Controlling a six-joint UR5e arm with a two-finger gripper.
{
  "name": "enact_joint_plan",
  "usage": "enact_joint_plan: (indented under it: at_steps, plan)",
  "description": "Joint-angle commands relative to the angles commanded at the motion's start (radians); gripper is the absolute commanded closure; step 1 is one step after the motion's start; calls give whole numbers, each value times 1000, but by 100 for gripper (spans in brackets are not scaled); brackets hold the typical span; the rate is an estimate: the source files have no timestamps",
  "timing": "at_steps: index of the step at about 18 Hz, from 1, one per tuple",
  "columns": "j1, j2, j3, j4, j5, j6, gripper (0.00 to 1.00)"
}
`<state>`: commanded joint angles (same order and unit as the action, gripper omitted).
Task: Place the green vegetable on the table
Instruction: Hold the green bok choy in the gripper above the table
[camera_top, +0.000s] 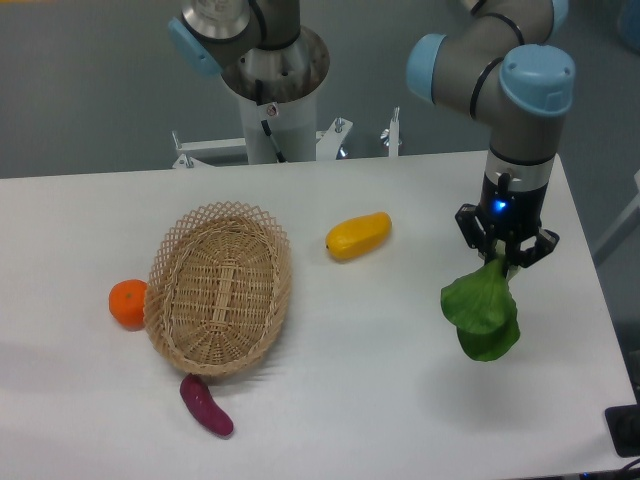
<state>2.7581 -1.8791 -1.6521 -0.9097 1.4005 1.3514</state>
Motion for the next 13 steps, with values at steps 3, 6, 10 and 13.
enact_joint_plan:
  at_steps: [3,6,10,13]
  plan:
    - [0,2,-6,2,0,0,75]
    - [-3,0,-14,3,2,0,75]
    - [-6,0,-14,2,2,0,75]
    - [-12,-11,-18,3,3,-34,75]
